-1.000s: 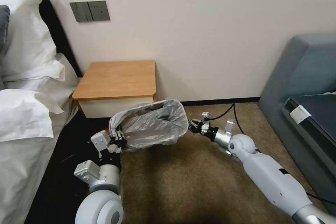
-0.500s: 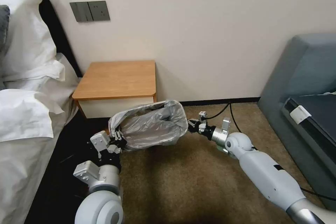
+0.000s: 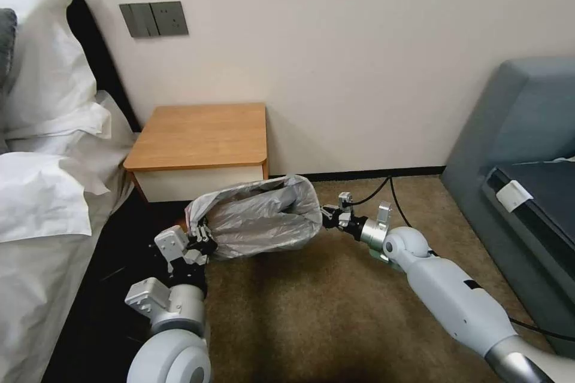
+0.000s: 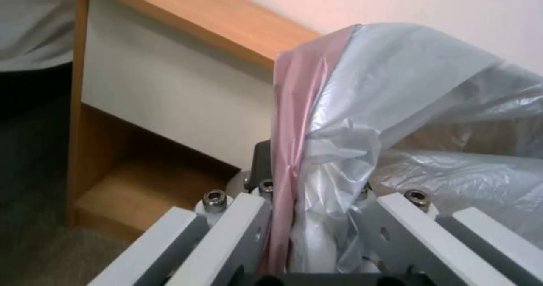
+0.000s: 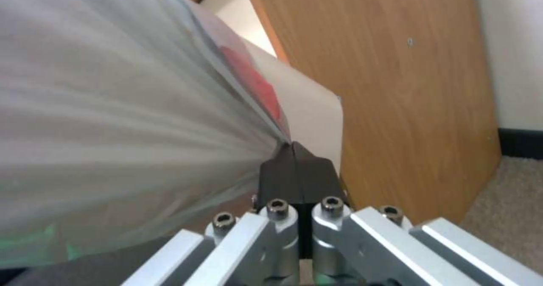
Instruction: Pick up the garbage bag from the table and place it over the trash can.
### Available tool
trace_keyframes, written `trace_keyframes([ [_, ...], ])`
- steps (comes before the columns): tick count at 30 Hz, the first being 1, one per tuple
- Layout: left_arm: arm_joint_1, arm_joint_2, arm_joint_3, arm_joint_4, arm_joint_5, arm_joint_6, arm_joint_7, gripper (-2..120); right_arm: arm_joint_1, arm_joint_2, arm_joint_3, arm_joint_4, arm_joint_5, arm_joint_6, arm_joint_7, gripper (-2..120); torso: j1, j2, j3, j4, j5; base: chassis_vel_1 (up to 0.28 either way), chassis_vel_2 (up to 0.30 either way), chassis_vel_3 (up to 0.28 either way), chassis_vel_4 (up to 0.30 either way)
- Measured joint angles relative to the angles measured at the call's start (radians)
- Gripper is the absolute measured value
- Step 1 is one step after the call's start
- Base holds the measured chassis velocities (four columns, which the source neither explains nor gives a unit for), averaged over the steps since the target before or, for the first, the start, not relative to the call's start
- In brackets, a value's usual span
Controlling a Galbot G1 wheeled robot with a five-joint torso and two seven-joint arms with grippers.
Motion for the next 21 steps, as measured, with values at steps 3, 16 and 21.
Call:
trace_keyframes([
  [3, 0.004, 0.003, -0.001, -0.001, 0.002, -0.004, 0.000, 5, -0.028, -0.026, 0.020, 0.052, -0.002, 0.004, 0.013, 4, 0.000, 0.000, 0.000, -0.0002, 0.0000, 0.000, 0.000, 0.000, 0.000],
  [16, -0.001, 0.004, 0.004, 0.012, 0.023, -0.016, 0.000, 5, -0.136, -0.191, 0.147, 0.183, -0.087, 0.110, 0.022, 51, 0.000, 0.000, 0.000, -0.0004, 0.0001, 0.000, 0.000, 0.000, 0.000],
  [21, -0.004, 0.002, 0.006, 0.037, 0.046, -0.024, -0.002, 5, -0.176, -0.218, 0.223, 0.281, -0.330, 0.208, 0.103, 69, 0.000, 0.000, 0.000, -0.0002, 0.0002, 0.000, 0.000, 0.000, 0.000],
])
